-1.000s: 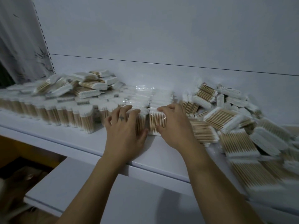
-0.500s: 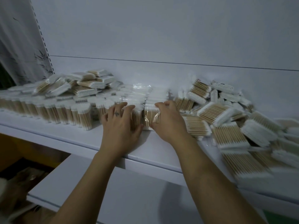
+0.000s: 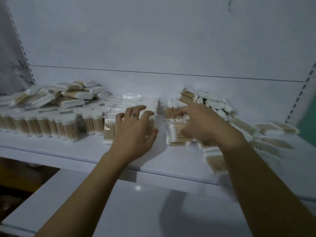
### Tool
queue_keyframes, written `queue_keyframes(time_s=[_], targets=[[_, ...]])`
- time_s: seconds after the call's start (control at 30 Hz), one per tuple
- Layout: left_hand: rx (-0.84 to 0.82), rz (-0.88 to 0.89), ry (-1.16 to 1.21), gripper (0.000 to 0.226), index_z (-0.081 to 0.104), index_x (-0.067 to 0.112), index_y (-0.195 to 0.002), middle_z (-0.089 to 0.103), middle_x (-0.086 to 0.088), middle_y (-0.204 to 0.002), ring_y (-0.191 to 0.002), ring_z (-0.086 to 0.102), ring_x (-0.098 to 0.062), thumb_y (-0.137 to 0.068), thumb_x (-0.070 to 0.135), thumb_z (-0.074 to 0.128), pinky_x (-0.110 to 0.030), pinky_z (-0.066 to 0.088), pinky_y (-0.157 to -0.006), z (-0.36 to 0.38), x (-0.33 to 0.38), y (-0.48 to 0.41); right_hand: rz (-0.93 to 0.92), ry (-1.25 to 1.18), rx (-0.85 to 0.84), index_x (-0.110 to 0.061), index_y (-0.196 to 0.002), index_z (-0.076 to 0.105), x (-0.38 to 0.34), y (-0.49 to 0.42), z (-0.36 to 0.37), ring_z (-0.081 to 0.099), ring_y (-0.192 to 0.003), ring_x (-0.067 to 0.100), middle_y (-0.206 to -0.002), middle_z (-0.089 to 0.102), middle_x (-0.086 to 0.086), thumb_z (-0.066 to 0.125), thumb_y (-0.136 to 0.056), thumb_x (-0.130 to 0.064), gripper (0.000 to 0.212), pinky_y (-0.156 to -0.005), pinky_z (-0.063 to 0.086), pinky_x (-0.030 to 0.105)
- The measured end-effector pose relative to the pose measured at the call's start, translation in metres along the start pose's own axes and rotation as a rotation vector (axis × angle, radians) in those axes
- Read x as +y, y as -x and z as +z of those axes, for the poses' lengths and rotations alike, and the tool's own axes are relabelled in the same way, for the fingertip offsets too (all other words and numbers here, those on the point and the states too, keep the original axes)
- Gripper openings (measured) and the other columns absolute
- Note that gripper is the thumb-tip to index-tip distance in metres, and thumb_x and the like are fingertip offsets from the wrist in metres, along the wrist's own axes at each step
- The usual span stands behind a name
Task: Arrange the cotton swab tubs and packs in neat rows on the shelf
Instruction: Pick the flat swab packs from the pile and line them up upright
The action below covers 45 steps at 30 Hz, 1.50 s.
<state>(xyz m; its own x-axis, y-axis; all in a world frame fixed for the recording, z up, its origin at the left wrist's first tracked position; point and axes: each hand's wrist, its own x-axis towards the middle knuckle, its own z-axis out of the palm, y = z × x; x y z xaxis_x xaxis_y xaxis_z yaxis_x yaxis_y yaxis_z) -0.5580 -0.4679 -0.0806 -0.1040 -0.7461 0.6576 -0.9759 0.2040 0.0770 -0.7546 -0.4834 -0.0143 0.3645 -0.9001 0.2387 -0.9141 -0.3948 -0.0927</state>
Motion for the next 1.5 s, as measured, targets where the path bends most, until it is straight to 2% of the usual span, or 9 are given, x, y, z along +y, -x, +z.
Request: queue_keyframes(time_s=[0.23,0.5,0.63,0.73,0.87,1.0,1.13,1.27,1.5], targets=[[-0.205,0.163,-0.058,0.045,0.046,0.032,-0.134,0.047,0.004,-0.143,-0.133,0.035,-0.019,-0.093,0.051,0.049,-0.045,0.022,-0.108,-0.004,0.026,-0.020,-0.016,0.092,-0.032,-0.035,-0.138,0.047,0.008,0.011,0.005,0.040,-0.129,0.024,-0.142,0.045,0.000,0.077,-0.076,-0.041,0.069,-0.109,0.031,0.043],[-0.321,0.222,-0.089,0.045,0.046,0.033,-0.134,0.044,0.006,-0.146,-0.134,0.036,-0.018,-0.093,0.053,0.049,-0.046,0.020,-0.108,-0.001,0.036,-0.021,-0.082,0.415,-0.117,-0.031,-0.139,0.046,0.012,-0.002,0.027,0.004,-0.149,0.030,-0.162,0.009,0.007,0.070,-0.079,-0.042,0.066,-0.113,-0.008,0.065],[-0.314,0.209,-0.081,0.048,0.044,0.033,-0.136,0.047,0.004,-0.144,-0.132,0.039,-0.019,-0.093,0.054,0.048,-0.045,0.021,-0.107,-0.005,0.036,-0.020,-0.131,0.428,-0.078,-0.027,-0.123,0.063,0.016,-0.011,0.025,0.021,-0.144,0.026,-0.154,0.032,0.004,0.058,-0.089,-0.038,0.036,-0.115,-0.003,0.063],[-0.223,0.140,-0.052,0.061,0.033,0.032,-0.144,0.046,0.003,-0.144,-0.131,0.040,-0.021,-0.091,0.056,0.049,-0.045,0.024,-0.107,-0.010,0.027,-0.020,-0.093,0.131,0.055,-0.019,-0.106,0.070,0.017,-0.013,0.013,0.041,-0.130,0.024,-0.135,0.053,0.002,0.054,-0.090,-0.044,0.034,-0.115,0.016,0.049],[-0.091,0.064,0.023,0.067,0.028,0.031,-0.148,0.039,0.003,-0.149,-0.134,0.036,-0.021,-0.091,0.052,0.055,-0.041,0.026,-0.107,-0.022,0.014,-0.023,-0.109,-0.273,0.198,-0.010,-0.076,0.070,0.018,-0.019,-0.003,0.061,-0.098,0.024,-0.101,0.068,0.009,0.060,-0.089,-0.033,0.029,-0.086,0.047,0.037],[-0.005,0.077,0.170,0.073,0.029,0.031,-0.149,0.042,0.001,-0.145,-0.130,0.041,-0.022,-0.087,0.047,0.064,-0.037,0.033,-0.100,-0.033,0.008,-0.022,-0.167,-0.402,0.103,-0.018,-0.062,0.060,0.001,-0.019,-0.011,0.050,-0.057,0.009,-0.060,0.055,0.000,0.060,-0.091,-0.036,0.034,-0.057,0.040,0.023],[-0.021,0.042,0.415,0.057,0.048,0.034,-0.135,0.054,0.004,-0.126,-0.097,0.054,-0.004,-0.084,0.029,0.073,-0.009,0.038,-0.076,-0.038,-0.002,-0.018,-0.213,-0.573,0.123,-0.023,-0.084,0.073,-0.017,-0.022,-0.003,0.066,-0.075,0.023,-0.074,0.069,0.003,0.065,-0.087,-0.046,0.024,-0.075,0.056,0.047],[0.043,-0.257,0.629,0.039,0.055,0.026,-0.109,0.064,0.009,-0.099,-0.075,0.063,0.001,-0.079,0.033,0.079,-0.012,0.050,-0.058,-0.041,-0.013,-0.012,-0.166,-0.850,0.146,-0.030,-0.115,0.062,-0.026,-0.021,0.007,0.069,-0.082,0.013,-0.089,0.070,-0.004,0.082,-0.074,-0.033,0.045,-0.077,0.059,0.038],[0.013,-0.234,0.267,0.048,0.057,0.021,-0.127,0.054,-0.002,-0.130,-0.117,0.048,-0.024,-0.085,0.043,0.068,-0.039,0.043,-0.095,-0.035,-0.024,0.006,-0.108,-0.654,0.291,-0.022,-0.096,0.063,-0.042,-0.033,0.017,0.060,-0.083,0.008,-0.096,0.066,-0.005,0.075,-0.081,-0.014,0.021,-0.072,0.051,0.020]])
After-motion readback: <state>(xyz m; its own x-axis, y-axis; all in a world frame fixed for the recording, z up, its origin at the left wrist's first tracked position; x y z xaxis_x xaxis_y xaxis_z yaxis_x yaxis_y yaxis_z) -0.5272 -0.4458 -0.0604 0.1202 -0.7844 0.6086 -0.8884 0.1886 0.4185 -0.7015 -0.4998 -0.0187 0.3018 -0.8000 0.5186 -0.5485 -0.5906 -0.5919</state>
